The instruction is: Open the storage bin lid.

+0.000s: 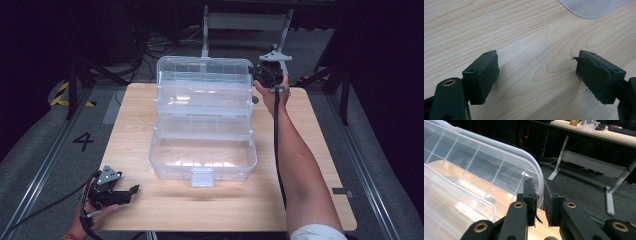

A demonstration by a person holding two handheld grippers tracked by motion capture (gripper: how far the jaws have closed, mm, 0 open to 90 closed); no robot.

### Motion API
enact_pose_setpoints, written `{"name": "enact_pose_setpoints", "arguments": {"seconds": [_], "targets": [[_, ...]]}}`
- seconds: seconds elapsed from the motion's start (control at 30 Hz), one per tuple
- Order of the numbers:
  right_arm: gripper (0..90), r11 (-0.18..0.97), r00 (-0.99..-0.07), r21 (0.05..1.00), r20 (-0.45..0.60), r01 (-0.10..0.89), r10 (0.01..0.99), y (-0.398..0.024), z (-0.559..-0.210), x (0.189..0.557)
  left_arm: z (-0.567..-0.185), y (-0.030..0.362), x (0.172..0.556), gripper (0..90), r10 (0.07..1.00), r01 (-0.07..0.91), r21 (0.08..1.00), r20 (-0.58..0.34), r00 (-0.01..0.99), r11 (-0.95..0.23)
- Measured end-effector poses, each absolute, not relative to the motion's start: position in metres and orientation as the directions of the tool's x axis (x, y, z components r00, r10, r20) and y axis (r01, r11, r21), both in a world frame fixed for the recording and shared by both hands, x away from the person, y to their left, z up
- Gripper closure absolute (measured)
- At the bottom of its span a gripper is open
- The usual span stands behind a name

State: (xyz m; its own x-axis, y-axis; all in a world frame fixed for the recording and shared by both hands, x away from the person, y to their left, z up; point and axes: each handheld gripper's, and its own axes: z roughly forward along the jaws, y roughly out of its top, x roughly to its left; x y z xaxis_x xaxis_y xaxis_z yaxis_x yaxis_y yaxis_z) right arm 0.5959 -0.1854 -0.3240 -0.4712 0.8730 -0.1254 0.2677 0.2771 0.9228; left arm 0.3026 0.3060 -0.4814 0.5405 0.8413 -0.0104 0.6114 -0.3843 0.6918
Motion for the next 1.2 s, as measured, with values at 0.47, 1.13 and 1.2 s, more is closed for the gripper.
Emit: {"name": "enact_pose_setpoints", "arguments": {"seconds": [0.47,1.13,1.2], "targets": [[80.1,0.315,-0.476,0.891,-0.133,0.327,0.869,-0.183,-0.336,0.615,-0.481,0.305,0.306,16.8,0.83,0.608,0.686,-0.013,0.558,-0.399],[90.0,0.355,-0.512,0.837,-0.106,0.417,0.853,-0.186,-0.365,0.63,-0.481,0.305,0.307,16.9,0.834,0.612,0.684,-0.011,0.552,-0.397],[90.0,0.34,-0.512,0.842,-0.09,0.419,0.854,-0.187,-0.367,0.629,-0.481,0.305,0.307,16.9,0.834,0.612,0.684,-0.011,0.551,-0.396]]}}
